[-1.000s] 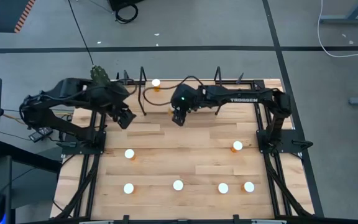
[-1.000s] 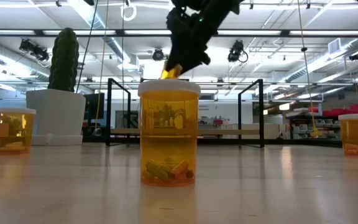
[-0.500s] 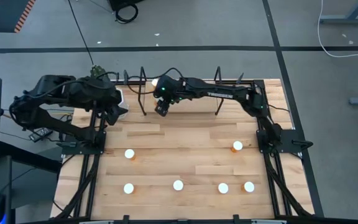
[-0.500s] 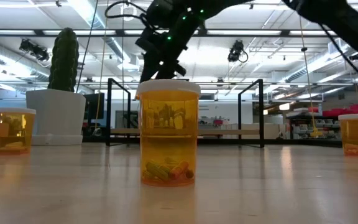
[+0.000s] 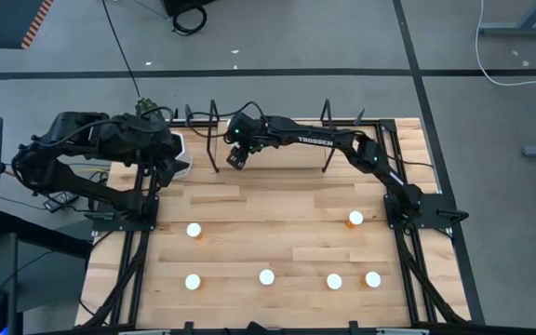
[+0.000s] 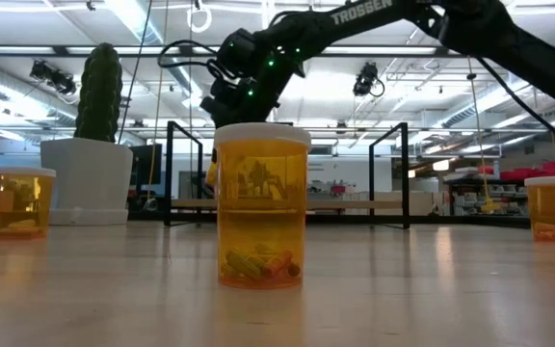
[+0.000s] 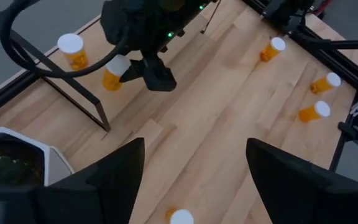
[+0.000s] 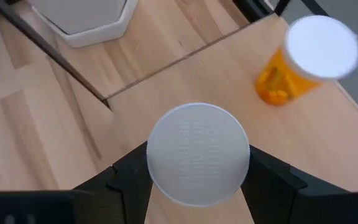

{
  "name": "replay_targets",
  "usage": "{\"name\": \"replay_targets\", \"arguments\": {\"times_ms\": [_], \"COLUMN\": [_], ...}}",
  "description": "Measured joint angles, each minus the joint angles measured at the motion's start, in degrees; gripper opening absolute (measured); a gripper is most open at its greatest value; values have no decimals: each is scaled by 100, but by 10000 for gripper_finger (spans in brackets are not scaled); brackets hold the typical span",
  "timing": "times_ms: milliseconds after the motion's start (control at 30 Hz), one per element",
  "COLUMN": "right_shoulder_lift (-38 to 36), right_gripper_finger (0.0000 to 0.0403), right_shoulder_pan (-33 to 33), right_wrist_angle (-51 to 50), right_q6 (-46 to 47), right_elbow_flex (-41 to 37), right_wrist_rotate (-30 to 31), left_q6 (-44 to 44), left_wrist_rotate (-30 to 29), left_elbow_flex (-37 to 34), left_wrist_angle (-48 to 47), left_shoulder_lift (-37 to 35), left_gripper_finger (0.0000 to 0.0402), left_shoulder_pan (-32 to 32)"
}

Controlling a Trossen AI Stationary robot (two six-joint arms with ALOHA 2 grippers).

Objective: Pick and place medicine bottles onto shelf by color
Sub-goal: Put the orange pill bottle on the shelf

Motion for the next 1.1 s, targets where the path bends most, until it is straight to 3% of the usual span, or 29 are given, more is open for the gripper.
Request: {"name": "replay_targets", "arguments": {"times_ms": [1100], "right_shoulder_lift": [-10], "right_gripper_finger": [218], "right_shoulder_pan": [26], "right_wrist_angle": [676], "right_q6": [39], "right_elbow_flex": [-378], "right_wrist_rotate": [-7], "left_q6": [-37], "left_wrist_rotate": [0], "left_elbow_flex": [-4], "left_wrist_angle": [-283], "left_shoulder_lift": [9], "left_gripper_finger": [288], "left_shoulder_pan": [0]}}
